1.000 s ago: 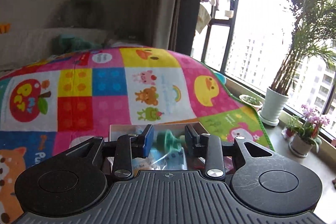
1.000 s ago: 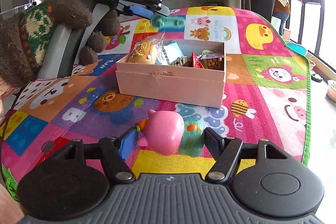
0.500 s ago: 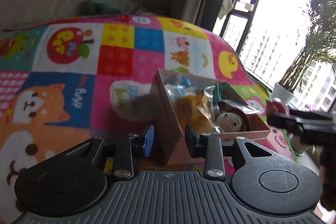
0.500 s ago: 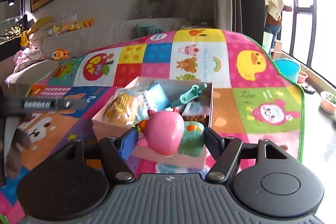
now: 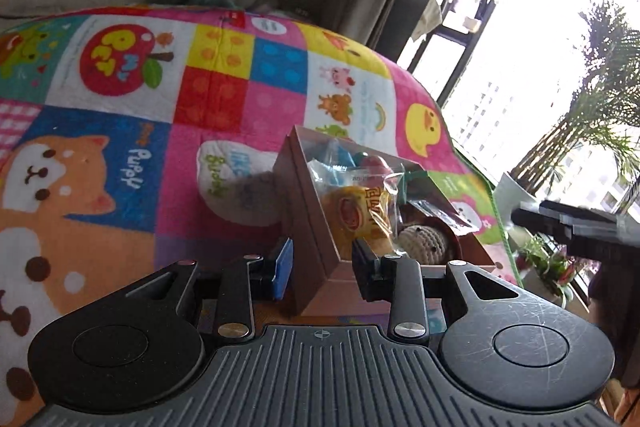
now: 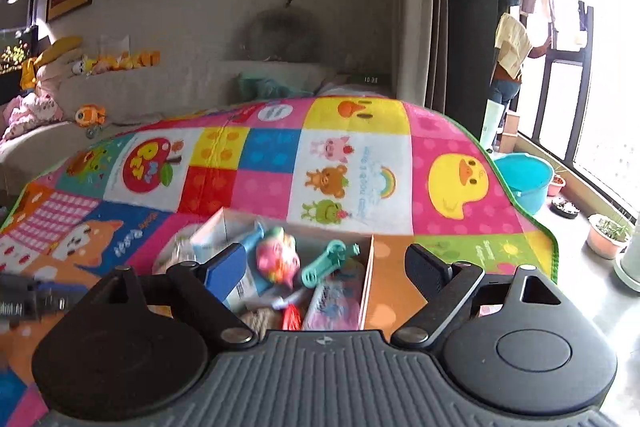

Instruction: Organize objects

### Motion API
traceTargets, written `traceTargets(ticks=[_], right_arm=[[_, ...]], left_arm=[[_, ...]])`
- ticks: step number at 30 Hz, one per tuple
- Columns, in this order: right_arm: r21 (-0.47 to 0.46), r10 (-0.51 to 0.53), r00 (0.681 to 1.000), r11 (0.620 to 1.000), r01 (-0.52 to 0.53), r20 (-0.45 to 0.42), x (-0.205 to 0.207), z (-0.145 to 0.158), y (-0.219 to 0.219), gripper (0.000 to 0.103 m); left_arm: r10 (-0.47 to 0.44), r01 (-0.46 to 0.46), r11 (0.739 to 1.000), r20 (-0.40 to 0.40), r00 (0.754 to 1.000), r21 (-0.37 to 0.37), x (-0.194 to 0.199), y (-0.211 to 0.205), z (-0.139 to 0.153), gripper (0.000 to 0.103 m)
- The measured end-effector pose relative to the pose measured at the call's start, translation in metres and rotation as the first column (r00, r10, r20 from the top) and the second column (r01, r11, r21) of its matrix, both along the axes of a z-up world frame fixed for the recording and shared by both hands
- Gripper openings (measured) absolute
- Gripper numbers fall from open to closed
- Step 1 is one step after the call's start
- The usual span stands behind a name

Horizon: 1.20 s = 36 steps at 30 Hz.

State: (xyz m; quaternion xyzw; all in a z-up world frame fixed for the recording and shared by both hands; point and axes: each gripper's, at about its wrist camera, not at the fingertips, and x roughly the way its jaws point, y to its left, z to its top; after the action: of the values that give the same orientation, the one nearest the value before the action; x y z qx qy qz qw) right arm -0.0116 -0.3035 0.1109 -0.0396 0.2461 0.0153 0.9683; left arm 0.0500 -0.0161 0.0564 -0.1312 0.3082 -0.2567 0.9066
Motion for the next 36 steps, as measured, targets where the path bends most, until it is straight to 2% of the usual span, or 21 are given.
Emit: traceTargets(ticks=[2,4,5,7,9,11,13,15,19,21,25,31,36], right_arm=[[-0.051,0.030,0.998,0.998,-0.033,-0.049,-0.014,-0.019,0.001,0.087],[-0.105,0.041,0.996,0.993,-0.050,-0.083,-0.022,-0.038,0.006,0.086],[-0.117,0.043,0.994,0.992,-0.054,-0.099,-0.023,-0.046,0.007,0.082],[-0.117,0.047,0.990,0.991,-0.063,-0.136,-0.017,-0.060,0.009,0.076],[-0.122,0.032,0.987,0.991,-0.052,-0.159,-0.006,-0.072,0.010,0.068],[-0.128,0.015,0.984,0.991,-0.038,-0.175,0.007,-0.080,0.013,0.059],[-0.098,0.048,0.982,0.993,-0.067,-0.182,0.016,-0.083,0.019,0.059],[-0.121,0.068,0.982,0.989,-0.090,-0.175,0.027,-0.084,0.034,0.059],[-0.142,0.092,0.980,0.983,-0.118,-0.177,0.061,-0.083,0.066,0.059],[-0.166,0.088,0.982,0.979,-0.116,-0.167,0.078,-0.084,0.078,0.059],[-0.183,0.063,0.984,0.979,-0.094,-0.168,0.103,-0.085,0.094,0.059],[-0.168,0.056,0.983,0.982,-0.086,-0.176,0.110,-0.084,0.105,0.062],[-0.168,0.056,0.983,0.982,-0.086,-0.174,0.111,-0.085,0.110,0.065]], left_arm=[[-0.006,0.007,1.000,-0.035,0.999,0.025,0.011,-0.012,0.000,0.036],[0.020,-0.011,0.995,-0.083,0.996,0.102,0.024,-0.027,-0.003,0.036],[0.036,-0.023,0.990,-0.095,0.995,0.138,0.030,-0.033,-0.004,0.038],[0.087,-0.060,0.974,-0.117,0.989,0.217,0.045,-0.042,-0.007,0.053],[0.145,-0.104,0.963,-0.151,0.978,0.249,0.058,-0.041,-0.010,0.073],[0.180,-0.136,0.958,-0.161,0.970,0.252,0.064,-0.032,-0.010,0.082],[0.205,-0.167,0.952,-0.128,0.970,0.258,0.061,-0.020,-0.009,0.089],[0.237,-0.207,0.942,-0.087,0.968,0.266,0.061,-0.008,-0.009,0.095],[0.315,-0.300,0.922,-0.028,0.949,0.243,0.076,0.019,-0.018,0.099],[0.320,-0.306,0.926,-0.029,0.947,0.221,0.091,0.031,-0.023,0.101],[0.319,-0.304,0.926,-0.031,0.947,0.223,0.107,0.041,-0.027,0.101],[0.333,-0.319,0.924,-0.032,0.942,0.213,0.121,0.049,-0.035,0.101],[0.340,-0.325,0.916,-0.021,0.940,0.236,0.127,0.049,-0.038,0.101]])
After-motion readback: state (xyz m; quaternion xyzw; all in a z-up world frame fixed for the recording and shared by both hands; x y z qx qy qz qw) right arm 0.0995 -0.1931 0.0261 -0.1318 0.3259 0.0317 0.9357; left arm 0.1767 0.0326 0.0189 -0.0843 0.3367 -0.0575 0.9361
